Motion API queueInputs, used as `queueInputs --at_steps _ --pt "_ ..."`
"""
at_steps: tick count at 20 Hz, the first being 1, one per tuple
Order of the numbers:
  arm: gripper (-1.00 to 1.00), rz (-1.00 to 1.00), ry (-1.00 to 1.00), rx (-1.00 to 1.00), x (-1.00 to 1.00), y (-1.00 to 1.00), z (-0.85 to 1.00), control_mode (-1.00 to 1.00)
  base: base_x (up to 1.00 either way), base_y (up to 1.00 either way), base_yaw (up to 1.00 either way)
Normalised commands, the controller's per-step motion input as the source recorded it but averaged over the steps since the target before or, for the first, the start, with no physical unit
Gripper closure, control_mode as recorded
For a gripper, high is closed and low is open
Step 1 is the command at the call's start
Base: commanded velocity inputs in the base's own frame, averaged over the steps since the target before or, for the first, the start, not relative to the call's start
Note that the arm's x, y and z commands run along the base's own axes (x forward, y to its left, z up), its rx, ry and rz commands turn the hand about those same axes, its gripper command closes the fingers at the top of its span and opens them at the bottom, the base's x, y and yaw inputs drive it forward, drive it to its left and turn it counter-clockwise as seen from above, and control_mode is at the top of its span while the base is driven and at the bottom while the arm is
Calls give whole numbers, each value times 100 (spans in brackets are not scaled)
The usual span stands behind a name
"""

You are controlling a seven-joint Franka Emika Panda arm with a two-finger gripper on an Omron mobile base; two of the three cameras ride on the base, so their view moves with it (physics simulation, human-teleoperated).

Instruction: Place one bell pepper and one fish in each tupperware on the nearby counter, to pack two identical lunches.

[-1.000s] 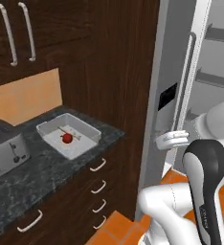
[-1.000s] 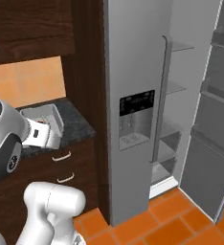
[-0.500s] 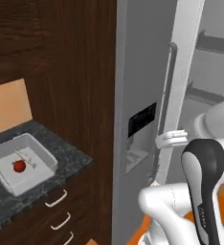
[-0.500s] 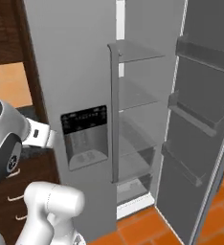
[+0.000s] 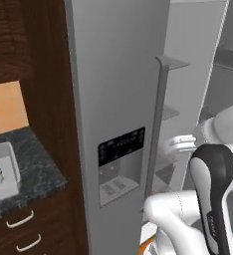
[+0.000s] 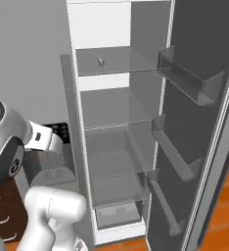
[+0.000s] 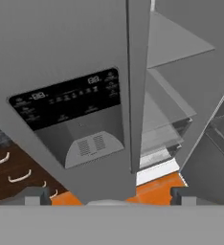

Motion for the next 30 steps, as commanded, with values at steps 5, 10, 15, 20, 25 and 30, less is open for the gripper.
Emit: queueInputs --at_steps 5,10,15,20,25,30 --pt "-100 0 0 0 0 0 0 100 35 -42 45" --pt "-100 0 0 0 0 0 0 100 25 -37 45" --pt "-100 0 0 0 0 0 0 100 4 -59 30" --pt "-100 0 0 0 0 0 0 100 6 -49 15" --pt "-100 0 0 0 0 0 0 100 16 -21 8" --pt "-100 0 0 0 0 0 0 100 2 -41 3"
